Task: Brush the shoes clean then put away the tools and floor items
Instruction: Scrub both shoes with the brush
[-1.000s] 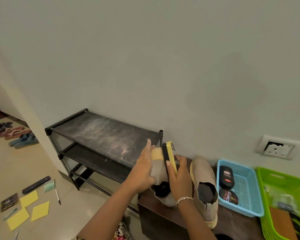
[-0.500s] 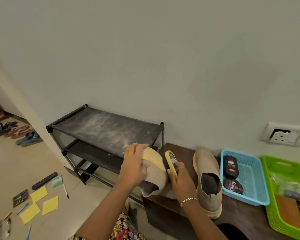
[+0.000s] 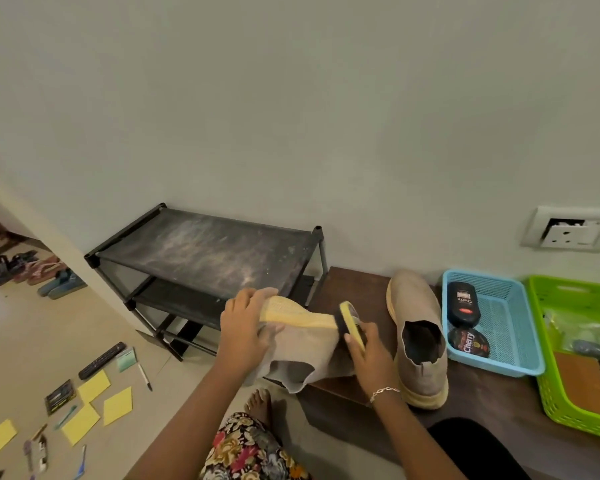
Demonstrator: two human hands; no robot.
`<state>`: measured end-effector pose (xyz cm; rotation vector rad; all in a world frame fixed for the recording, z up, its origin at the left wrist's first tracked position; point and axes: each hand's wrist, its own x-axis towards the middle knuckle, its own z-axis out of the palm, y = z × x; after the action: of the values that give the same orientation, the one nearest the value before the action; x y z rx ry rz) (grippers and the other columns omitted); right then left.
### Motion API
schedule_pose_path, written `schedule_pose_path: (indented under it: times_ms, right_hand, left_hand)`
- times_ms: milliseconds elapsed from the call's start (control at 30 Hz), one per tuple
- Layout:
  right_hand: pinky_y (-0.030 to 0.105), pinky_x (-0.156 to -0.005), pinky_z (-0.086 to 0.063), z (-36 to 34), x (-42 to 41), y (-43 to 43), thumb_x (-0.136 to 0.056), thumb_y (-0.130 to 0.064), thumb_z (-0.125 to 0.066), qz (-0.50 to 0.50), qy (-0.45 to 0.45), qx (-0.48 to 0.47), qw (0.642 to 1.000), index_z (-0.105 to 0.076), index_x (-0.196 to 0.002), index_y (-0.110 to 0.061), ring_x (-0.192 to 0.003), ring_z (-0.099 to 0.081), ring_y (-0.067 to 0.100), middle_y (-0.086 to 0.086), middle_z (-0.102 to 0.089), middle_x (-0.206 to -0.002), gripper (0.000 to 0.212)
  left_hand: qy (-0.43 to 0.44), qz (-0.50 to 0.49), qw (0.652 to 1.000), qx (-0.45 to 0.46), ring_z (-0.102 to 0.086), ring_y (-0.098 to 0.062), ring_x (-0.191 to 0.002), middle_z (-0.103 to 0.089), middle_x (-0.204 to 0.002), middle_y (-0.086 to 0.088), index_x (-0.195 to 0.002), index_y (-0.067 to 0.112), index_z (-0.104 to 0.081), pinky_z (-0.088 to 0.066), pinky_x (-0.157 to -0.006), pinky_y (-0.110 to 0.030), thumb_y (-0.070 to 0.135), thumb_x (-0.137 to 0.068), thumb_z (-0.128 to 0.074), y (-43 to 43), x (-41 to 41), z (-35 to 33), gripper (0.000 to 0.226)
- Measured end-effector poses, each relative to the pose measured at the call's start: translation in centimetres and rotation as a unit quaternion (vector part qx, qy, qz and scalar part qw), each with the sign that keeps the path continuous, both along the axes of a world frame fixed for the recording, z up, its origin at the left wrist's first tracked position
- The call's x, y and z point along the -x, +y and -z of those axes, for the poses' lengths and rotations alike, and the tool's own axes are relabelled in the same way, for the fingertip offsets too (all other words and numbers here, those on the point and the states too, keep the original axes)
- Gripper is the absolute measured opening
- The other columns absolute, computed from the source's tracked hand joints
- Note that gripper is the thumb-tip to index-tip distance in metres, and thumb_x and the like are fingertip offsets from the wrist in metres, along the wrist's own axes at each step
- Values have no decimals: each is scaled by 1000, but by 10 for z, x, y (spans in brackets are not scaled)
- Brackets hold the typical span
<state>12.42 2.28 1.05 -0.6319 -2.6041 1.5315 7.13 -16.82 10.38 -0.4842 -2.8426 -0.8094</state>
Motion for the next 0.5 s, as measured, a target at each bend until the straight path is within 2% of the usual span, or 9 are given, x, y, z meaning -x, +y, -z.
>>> schedule_pose_path:
  times_ms: [100, 167, 233, 300, 367, 433, 500]
  right_hand:
    - [32, -74, -41, 26, -4, 18, -96, -33, -43, 29, -96, 38, 994, -43, -114, -12, -97, -58, 34, 14, -61, -106, 27]
    - [36, -80, -42, 43, -9, 21, -95, -29, -47, 58, -125, 96, 986, -44, -101, -10, -92, -55, 32, 17, -58, -101, 21]
    - [39, -82, -42, 48, -12, 18, -94, -28, -49, 85, -122, 142, 979, -43, -94, -8, -83, -49, 27, 17, -55, -95, 20]
    - [35, -77, -39, 40, -7, 15, -94, -29, -49, 98, -71, 152, 981, -44, -98, -10, -84, -48, 23, 12, -55, -94, 20]
    - [29, -74, -37, 26, -1, 12, -95, -31, -47, 68, -35, 134, 988, -42, -103, -17, -85, -48, 21, 2, -52, -91, 17]
    - [30, -75, -38, 29, 0, 13, -96, -31, -45, 50, -55, 123, 990, -40, -105, -17, -85, -48, 21, 2, -50, -91, 18]
    - [34, -81, -42, 46, -7, 14, -95, -30, -46, 62, -95, 136, 984, -43, -107, -9, -86, -49, 24, 10, -52, -95, 24]
  left_hand:
    - [-8, 5, 1000, -17, -31, -13, -105, -44, -121, -2, -124, 24, -52, -31, -93, -35, 32, -76, -61, -11, -1, 3, 49]
    - [-12, 6, 1000, -18, -29, -12, -106, -43, -122, -3, -124, 24, -51, -28, -92, -32, 24, -81, -65, -15, 1, 5, 46]
    - [-16, 3, 1000, -11, -31, -15, -109, -42, -124, -3, -124, 23, -51, -26, -92, -29, 16, -81, -68, -17, 3, 7, 47]
    - [-26, -3, 1000, -14, -34, -21, -114, -42, -124, -3, -124, 23, -51, -27, -93, -30, 14, -81, -68, -18, 5, 7, 47]
    - [-32, -7, 999, -21, -34, -23, -115, -42, -123, -3, -124, 23, -51, -27, -92, -30, 12, -81, -68, -19, 5, 6, 48]
    - [-39, -18, 999, -25, -34, -20, -113, -41, -122, -2, -124, 22, -50, -27, -91, -29, 11, -81, -68, -22, 6, 8, 48]
    - [-38, -22, 998, -35, -32, -17, -110, -39, -120, -1, -124, 22, -50, -27, -90, -29, 10, -81, -68, -23, 3, 8, 49]
